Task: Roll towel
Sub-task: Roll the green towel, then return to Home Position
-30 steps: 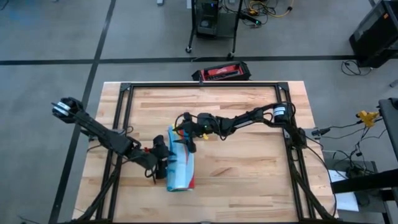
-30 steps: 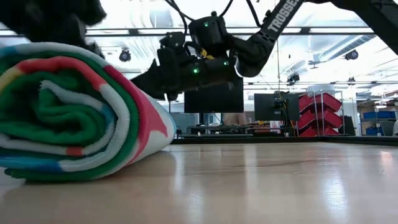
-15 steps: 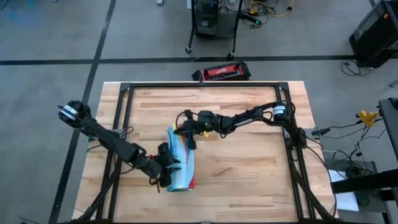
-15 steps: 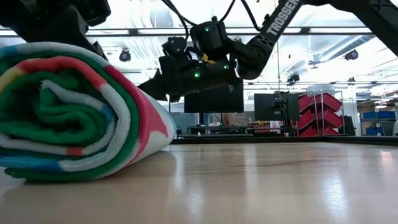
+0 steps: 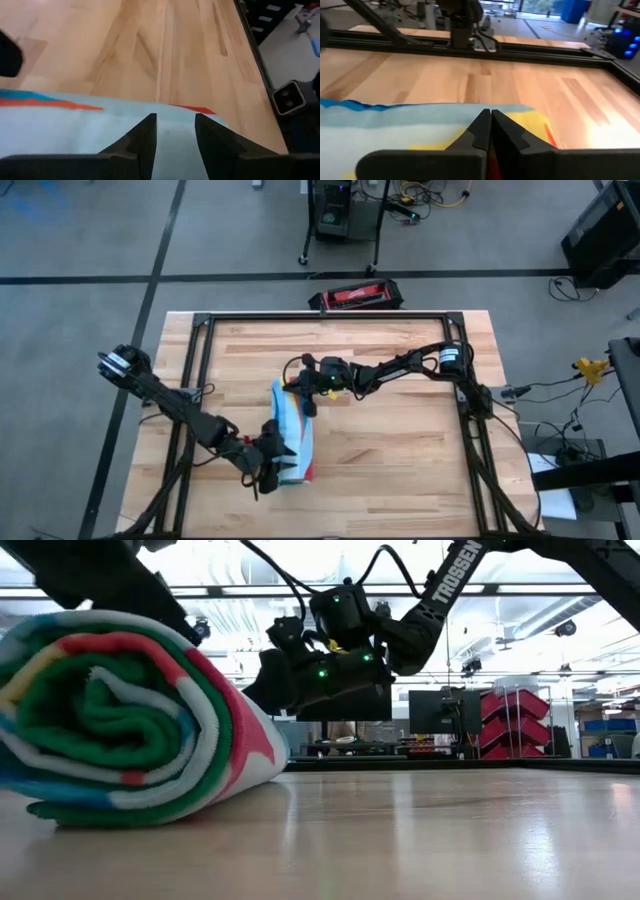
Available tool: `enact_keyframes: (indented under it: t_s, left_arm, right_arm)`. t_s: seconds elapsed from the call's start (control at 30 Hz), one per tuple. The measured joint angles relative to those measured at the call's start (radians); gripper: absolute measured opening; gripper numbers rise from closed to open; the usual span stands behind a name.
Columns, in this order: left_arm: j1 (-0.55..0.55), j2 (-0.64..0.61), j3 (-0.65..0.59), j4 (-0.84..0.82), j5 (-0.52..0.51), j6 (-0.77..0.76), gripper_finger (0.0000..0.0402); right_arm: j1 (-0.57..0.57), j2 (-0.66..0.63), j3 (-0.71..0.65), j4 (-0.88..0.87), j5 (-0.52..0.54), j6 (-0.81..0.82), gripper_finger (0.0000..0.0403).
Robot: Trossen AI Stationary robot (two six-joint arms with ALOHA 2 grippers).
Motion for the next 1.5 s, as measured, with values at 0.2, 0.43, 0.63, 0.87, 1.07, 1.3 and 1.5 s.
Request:
enact_keyframes:
  t_s: [0.2,0.43,0.63,0.87,1.07,1.3,1.5]
  left_arm:
    - [-0.031,0.065,-0.053,0.050,-0.067,-0.070,0.0119]
    - [-0.033,0.191,-0.050,0.208,-0.097,-0.083,0.0119]
    - [-0.034,0.172,-0.031,0.181,-0.075,-0.089,0.0119]
    - [-0.038,0.026,-0.013,0.040,-0.114,-0.051,0.0119]
    - [-0.012,-0.105,-0.025,0.016,-0.243,0.072,0.0119]
    - [0.117,-0.174,-0.026,0.022,-0.253,0.205,0.0119]
    - [0.283,-0.169,-0.027,0.025,-0.222,0.248,0.0119]
  right_arm:
    - [0.000,0.000,-0.002,-0.008,0.004,0.013,0.0002]
    - [0.000,0.000,-0.002,-0.014,0.058,0.021,0.0002]
    - [-0.001,-0.021,-0.011,-0.038,0.064,0.000,0.0002]
    - [0.021,-0.240,-0.128,-0.031,0.077,-0.083,0.0002]
    - [0.027,-0.498,-0.341,-0.054,0.071,-0.077,0.0002]
    - [0.029,-0.750,-0.584,-0.104,0.067,-0.051,0.0002]
    - [0.029,-0.952,-0.747,-0.108,0.067,-0.043,0.0002]
